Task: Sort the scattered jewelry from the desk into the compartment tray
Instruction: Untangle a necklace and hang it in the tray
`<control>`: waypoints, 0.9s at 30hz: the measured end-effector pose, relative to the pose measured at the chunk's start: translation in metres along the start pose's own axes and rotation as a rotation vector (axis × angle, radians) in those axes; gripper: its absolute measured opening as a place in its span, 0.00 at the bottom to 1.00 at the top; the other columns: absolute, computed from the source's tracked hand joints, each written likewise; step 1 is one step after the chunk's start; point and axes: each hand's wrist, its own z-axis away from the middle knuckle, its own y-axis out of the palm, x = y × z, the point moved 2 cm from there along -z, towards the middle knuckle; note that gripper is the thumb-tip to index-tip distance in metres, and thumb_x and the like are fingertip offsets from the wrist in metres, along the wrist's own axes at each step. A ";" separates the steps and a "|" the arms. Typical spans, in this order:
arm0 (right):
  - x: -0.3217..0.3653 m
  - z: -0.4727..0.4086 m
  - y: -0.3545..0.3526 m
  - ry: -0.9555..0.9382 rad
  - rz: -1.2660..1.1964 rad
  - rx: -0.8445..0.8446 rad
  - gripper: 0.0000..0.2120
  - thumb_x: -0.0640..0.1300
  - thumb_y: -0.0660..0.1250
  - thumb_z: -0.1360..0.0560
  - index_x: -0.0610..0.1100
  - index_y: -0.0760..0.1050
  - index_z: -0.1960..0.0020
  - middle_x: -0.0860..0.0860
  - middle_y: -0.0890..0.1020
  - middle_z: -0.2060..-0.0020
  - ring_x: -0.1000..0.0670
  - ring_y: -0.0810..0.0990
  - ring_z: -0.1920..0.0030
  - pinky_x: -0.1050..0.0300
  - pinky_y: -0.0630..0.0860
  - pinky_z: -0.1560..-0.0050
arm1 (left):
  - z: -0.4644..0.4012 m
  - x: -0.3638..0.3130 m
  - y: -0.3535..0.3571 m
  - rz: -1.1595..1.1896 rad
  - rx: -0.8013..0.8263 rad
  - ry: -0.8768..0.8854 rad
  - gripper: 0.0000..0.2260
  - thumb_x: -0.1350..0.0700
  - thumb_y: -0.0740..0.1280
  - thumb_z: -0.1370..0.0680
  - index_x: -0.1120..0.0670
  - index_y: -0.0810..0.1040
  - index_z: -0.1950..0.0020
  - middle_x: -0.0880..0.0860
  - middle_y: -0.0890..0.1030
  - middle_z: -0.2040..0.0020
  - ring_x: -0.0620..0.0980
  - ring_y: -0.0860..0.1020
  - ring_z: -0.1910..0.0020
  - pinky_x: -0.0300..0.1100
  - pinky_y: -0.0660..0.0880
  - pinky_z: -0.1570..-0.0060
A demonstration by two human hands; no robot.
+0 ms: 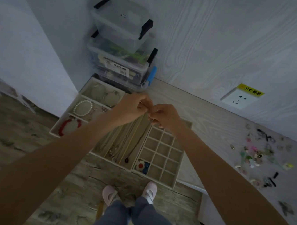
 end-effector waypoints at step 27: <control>-0.018 -0.035 0.010 -0.164 0.814 -0.320 0.10 0.45 0.60 0.22 0.40 0.77 0.53 0.44 0.81 0.53 0.44 0.79 0.51 0.58 0.65 0.62 | 0.043 0.025 0.046 -1.057 0.381 0.075 0.27 0.44 0.69 0.28 0.47 0.69 0.30 0.58 0.40 0.23 0.60 0.37 0.25 0.64 0.39 0.29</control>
